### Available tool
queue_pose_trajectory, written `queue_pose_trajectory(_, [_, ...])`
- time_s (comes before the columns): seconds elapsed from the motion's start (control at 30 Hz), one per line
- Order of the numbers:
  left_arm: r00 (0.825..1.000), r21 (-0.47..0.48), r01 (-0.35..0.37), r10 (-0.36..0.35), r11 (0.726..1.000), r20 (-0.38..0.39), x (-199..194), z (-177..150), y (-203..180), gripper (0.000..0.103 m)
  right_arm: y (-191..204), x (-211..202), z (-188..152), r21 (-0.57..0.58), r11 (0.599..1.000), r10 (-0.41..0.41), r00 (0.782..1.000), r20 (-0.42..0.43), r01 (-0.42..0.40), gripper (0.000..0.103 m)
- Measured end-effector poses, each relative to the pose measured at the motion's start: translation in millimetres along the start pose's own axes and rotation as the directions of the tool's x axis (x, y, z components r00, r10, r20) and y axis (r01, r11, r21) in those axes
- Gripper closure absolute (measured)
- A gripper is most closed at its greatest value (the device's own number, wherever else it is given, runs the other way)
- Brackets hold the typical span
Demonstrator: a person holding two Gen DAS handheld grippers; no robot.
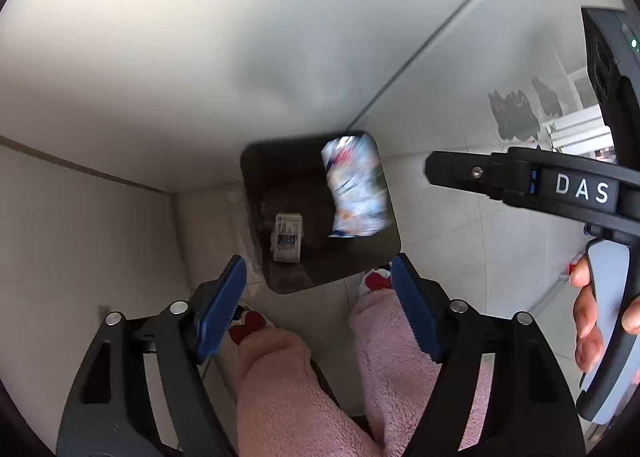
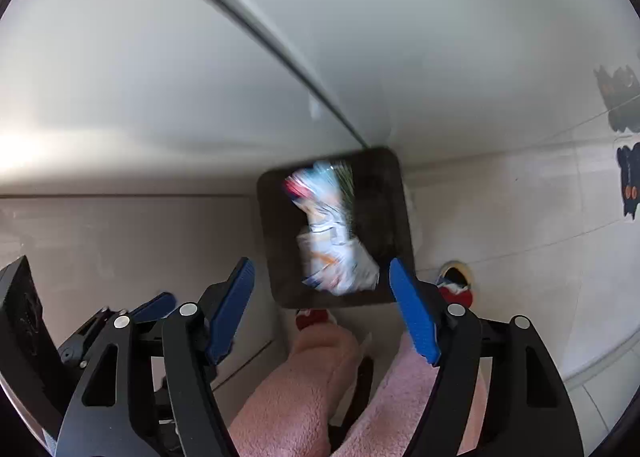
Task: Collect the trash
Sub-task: 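Carry carton and snack bag down over the black bin and open both tools, then grasp crumpled paper with left tool while right tool grasps plastic wrap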
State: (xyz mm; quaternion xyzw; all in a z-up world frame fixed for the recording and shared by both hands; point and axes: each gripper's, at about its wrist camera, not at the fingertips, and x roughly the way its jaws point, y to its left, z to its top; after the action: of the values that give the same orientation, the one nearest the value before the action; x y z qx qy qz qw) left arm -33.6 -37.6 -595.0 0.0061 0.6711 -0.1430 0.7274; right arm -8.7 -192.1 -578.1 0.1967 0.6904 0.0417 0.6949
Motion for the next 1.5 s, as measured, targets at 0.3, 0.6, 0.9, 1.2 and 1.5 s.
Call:
queue_pose_trajectory(0.3, [0.995,0.018,0.001,-0.003,1.000,0.104,-92,-3,-5,0.008,22,-95,-10,-0.089,0.992,-0.082,0.989,0.124,0.094,0.003])
queue_pose_trajectory(0.6, [0.931,0.056,-0.040,0.017,0.998,0.364,-205,-10,-12,0.008,56,-208,-34,-0.208,0.949,-0.146,0.914,0.380,0.238,0.003])
queue_pose_trajectory(0.9, [0.816,0.020,-0.057,0.034,0.998,0.577,-294,2,0,0.008,78,-283,-10,-0.265,0.940,-0.034,0.831,0.555,0.215,0.003])
queue_pose_trajectory(1.2, [0.806,0.042,-0.075,0.036,0.996,0.590,-326,54,3,0.008,93,-290,38,-0.307,0.927,-0.011,0.833,0.553,0.216,0.003])
queue_pose_trajectory(1.5, [0.829,0.023,-0.084,0.057,0.996,0.556,-305,89,11,0.008,94,-271,81,-0.284,0.941,-0.004,0.848,0.530,0.183,0.006])
